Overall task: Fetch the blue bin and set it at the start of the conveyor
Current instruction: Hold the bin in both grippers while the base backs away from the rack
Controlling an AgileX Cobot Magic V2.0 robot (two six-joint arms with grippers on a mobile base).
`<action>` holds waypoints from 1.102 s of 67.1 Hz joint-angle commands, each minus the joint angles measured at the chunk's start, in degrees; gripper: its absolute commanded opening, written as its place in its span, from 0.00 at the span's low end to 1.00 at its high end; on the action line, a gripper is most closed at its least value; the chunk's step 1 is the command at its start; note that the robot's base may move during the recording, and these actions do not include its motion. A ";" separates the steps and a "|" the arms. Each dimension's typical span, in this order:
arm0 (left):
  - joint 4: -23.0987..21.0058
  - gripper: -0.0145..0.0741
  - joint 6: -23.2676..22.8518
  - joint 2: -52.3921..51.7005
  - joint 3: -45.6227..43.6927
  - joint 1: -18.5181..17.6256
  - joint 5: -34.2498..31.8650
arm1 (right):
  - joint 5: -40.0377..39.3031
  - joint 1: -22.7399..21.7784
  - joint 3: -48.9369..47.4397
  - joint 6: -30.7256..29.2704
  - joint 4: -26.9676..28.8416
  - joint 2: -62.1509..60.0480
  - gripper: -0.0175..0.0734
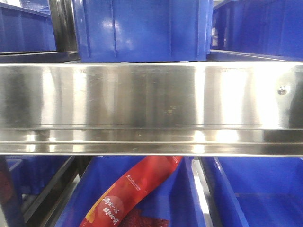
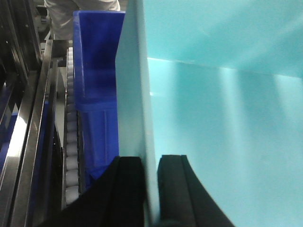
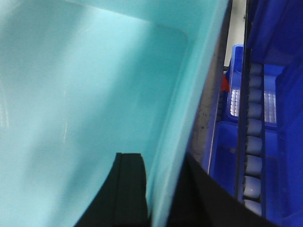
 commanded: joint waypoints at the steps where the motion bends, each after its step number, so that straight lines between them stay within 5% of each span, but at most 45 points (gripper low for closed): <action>1: -0.65 0.04 -0.01 -0.88 -0.51 -0.15 -5.17 | -0.62 -0.37 -0.38 -1.83 -1.42 -0.59 0.02; 74: -0.54 0.04 -0.01 -0.88 -0.51 -0.15 -5.78 | -0.84 -0.37 -0.38 -1.83 -1.42 0.13 0.02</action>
